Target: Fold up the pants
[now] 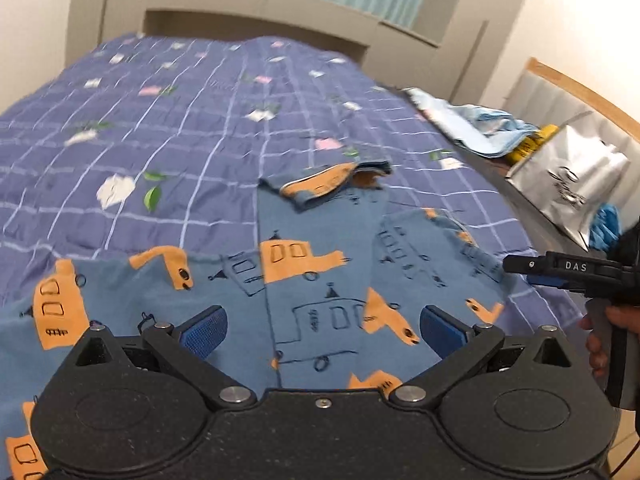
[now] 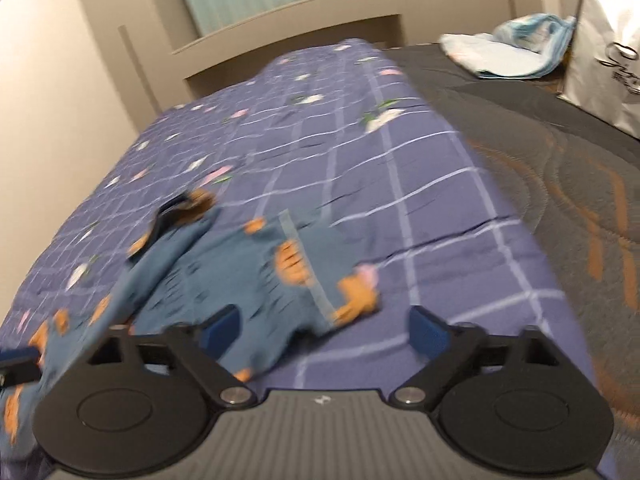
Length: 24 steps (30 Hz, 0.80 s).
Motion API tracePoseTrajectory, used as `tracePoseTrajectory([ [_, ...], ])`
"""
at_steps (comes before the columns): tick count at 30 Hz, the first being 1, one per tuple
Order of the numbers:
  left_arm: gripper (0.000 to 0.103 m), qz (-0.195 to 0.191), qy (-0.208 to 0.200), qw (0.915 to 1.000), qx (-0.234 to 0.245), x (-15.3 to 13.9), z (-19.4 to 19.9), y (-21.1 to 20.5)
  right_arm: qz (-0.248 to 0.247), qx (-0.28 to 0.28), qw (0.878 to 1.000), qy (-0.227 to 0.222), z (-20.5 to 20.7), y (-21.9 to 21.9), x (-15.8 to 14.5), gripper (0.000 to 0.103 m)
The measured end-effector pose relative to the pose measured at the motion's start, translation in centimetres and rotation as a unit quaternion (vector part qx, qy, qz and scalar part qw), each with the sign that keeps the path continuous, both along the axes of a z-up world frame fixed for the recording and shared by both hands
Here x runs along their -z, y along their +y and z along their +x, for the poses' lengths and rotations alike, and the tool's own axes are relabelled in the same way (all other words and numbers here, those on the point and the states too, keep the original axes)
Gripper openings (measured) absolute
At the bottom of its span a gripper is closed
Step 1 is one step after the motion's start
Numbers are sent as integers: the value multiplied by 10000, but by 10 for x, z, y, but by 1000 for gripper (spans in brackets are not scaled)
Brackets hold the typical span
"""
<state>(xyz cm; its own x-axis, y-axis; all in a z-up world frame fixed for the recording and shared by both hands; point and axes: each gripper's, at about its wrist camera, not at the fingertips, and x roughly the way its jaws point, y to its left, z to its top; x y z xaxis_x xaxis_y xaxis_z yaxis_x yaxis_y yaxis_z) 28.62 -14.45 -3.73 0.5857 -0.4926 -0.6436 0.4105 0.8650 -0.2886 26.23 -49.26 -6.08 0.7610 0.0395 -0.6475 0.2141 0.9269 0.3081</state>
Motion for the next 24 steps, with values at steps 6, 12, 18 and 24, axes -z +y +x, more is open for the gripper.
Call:
tracePoseTrajectory([
  [6,102,-175,254,9995,-90,5,6,11,-104,-108,9996,225,30,-11,11,62],
  [12,101,-225,343,9992,-31,5,3,12,-373,-451,9978,326,41,-1,10,12],
  [18,101,-227,353,9991,5,4,2,13,-809,-517,9950,292,43,-2,-3,11],
  [24,99,-127,489,9987,-19,7,6,14,-1242,-732,9888,394,51,8,3,19],
])
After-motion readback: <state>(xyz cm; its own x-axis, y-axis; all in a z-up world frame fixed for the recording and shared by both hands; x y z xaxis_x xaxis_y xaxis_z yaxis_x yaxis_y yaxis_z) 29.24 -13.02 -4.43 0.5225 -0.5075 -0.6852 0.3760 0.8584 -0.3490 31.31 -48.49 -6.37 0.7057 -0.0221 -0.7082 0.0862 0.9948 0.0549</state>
